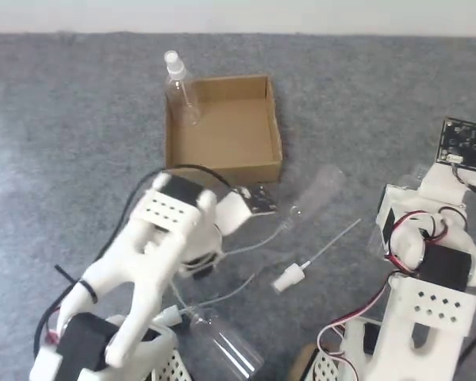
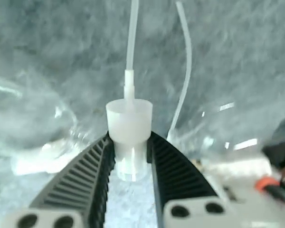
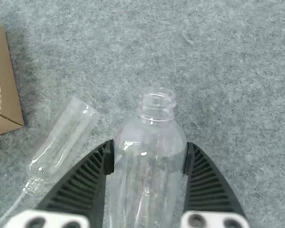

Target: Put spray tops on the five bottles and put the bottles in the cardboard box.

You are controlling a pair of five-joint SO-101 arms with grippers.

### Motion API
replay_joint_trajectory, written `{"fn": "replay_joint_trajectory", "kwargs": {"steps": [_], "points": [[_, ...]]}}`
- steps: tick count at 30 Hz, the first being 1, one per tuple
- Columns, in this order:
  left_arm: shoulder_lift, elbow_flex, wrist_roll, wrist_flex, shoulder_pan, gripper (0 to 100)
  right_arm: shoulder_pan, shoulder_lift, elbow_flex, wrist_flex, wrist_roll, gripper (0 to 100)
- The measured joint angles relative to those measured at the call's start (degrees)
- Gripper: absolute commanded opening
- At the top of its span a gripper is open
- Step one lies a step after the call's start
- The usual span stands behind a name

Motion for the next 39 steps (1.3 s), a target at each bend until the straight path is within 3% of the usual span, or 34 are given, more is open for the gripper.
{"fn": "replay_joint_trajectory", "kwargs": {"steps": [7, 21, 25, 32, 39], "points": [[0.0, -6.2, -16.9, 7.1, -11.1, 3, 0.0, 0.0, 0.0, 0.0, 0.0, 9.9], [0.0, -6.6, -51.6, 7.3, -30.9, 3, 0.0, 0.0, 0.0, 0.0, 0.0, 9.9], [0.0, -6.7, -54.2, 2.5, -34.8, 6, 0.0, 0.0, 0.0, 0.0, 0.0, 9.9], [0.0, -5.5, -54.5, -7.9, -39.9, 21, -1.8, 0.0, 1.2, -0.9, 0.0, 9.9], [0.0, -5.5, -45.8, -16.1, -43.3, 21, -2.3, 0.0, 4.1, -4.2, 0.0, 9.9]]}}
